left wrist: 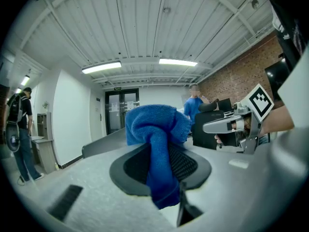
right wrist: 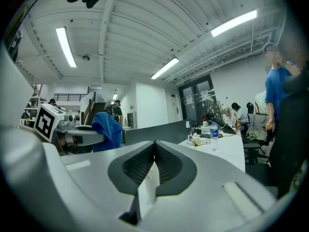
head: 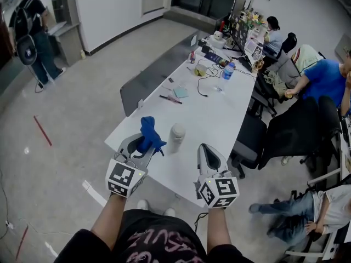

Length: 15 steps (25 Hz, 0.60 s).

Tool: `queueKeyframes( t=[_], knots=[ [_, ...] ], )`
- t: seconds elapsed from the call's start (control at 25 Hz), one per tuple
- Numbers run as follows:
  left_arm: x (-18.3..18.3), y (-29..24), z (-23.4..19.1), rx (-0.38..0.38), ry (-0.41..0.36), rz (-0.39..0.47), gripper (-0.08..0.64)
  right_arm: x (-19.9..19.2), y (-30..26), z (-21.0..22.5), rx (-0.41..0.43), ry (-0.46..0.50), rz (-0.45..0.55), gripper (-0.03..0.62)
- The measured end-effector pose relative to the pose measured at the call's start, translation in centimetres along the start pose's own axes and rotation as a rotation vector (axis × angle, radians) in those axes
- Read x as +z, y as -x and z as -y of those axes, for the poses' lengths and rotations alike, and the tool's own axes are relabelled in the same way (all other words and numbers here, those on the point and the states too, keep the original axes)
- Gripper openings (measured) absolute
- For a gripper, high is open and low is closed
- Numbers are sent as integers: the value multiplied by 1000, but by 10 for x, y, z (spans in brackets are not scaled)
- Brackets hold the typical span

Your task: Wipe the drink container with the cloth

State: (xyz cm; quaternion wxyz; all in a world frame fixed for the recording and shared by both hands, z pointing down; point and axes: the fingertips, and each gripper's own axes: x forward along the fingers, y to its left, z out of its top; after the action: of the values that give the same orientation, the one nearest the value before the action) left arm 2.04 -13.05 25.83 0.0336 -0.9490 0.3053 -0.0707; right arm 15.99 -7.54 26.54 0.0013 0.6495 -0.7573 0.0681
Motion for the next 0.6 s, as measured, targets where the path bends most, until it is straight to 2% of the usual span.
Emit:
queueKeyframes(
  t=[0.6],
  knots=[
    [12,12,3,29,-17,33,97,2,20,2,-22,21,15,-5]
  ],
)
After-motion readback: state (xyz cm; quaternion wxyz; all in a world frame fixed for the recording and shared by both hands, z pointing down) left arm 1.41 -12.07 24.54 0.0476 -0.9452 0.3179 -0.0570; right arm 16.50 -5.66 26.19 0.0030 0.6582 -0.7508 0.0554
